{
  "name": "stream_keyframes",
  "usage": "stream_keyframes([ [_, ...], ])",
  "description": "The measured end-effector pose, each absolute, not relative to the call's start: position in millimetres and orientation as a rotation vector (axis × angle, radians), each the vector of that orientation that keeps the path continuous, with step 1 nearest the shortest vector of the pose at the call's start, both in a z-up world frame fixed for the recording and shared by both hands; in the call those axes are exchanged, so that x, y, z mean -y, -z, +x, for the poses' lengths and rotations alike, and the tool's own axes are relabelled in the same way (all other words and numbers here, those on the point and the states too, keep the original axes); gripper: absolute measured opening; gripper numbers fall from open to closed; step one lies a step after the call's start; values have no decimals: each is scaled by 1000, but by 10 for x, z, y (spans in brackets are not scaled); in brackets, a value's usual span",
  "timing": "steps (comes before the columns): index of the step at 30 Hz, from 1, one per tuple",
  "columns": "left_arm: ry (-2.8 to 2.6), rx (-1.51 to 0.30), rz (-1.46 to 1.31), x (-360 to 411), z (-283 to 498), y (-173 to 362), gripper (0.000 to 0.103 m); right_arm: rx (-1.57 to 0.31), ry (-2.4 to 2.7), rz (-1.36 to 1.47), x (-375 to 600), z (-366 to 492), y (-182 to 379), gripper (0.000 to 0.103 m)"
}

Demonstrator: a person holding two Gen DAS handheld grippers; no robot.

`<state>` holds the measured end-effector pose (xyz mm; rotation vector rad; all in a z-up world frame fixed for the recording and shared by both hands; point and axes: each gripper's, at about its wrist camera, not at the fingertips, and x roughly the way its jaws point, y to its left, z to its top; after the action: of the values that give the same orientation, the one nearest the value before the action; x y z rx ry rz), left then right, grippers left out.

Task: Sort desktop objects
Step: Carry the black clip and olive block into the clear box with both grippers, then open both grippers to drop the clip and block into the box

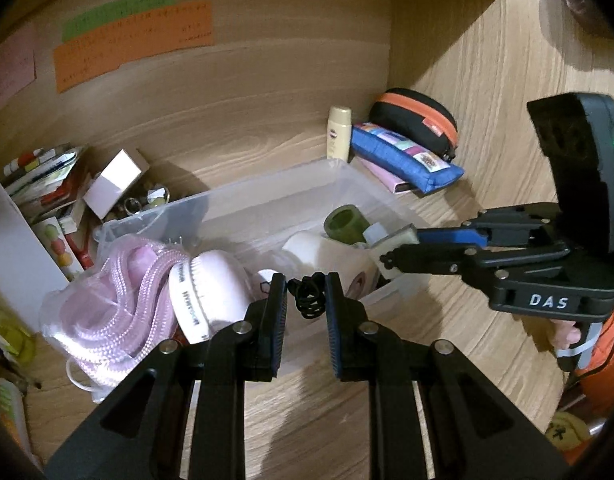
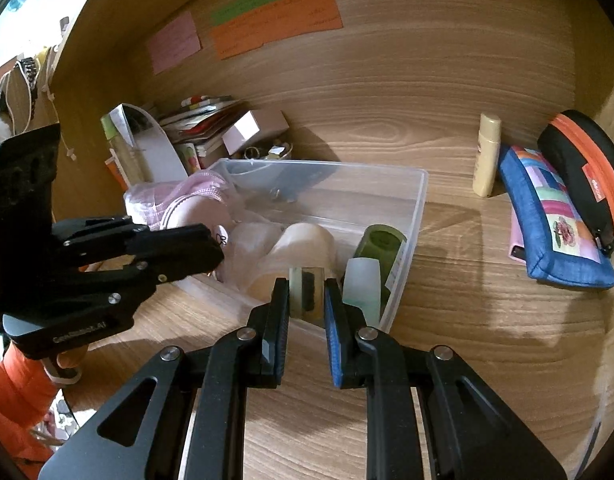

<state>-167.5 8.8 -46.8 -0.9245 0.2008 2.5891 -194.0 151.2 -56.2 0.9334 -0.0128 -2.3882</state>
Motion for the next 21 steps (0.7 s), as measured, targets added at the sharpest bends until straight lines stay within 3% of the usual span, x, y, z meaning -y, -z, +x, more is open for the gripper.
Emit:
stream_keyframes([
  [7, -2605, -226, -923, -105, -1625, 483, 18, -44, 2431, 902, -1466, -1898, 549, 16],
  [10, -2606, -214, -915, -80, -1592, 463, 19, -79, 2457, 892, -1440, -1870, 539, 20],
  [11, -2607, -210, -911, -70, -1577, 452, 20, -78, 2448, 892, -1435, -1863, 531, 26],
  [13, -2611, -199, -900, -46, -1541, 432, 25, -46, 2388, 906, -1429, -1850, 533, 40],
  [16, -2619, -191, -888, -12, -1497, 400, 34, -68, 2405, 895, -1403, -1796, 512, 41],
  [18, -2629, -175, -882, 24, -1465, 376, 48, -67, 2407, 898, -1394, -1773, 498, 41],
  [21, -2657, -156, -859, 75, -1398, 330, 56, -68, 2420, 905, -1389, -1749, 480, 42],
])
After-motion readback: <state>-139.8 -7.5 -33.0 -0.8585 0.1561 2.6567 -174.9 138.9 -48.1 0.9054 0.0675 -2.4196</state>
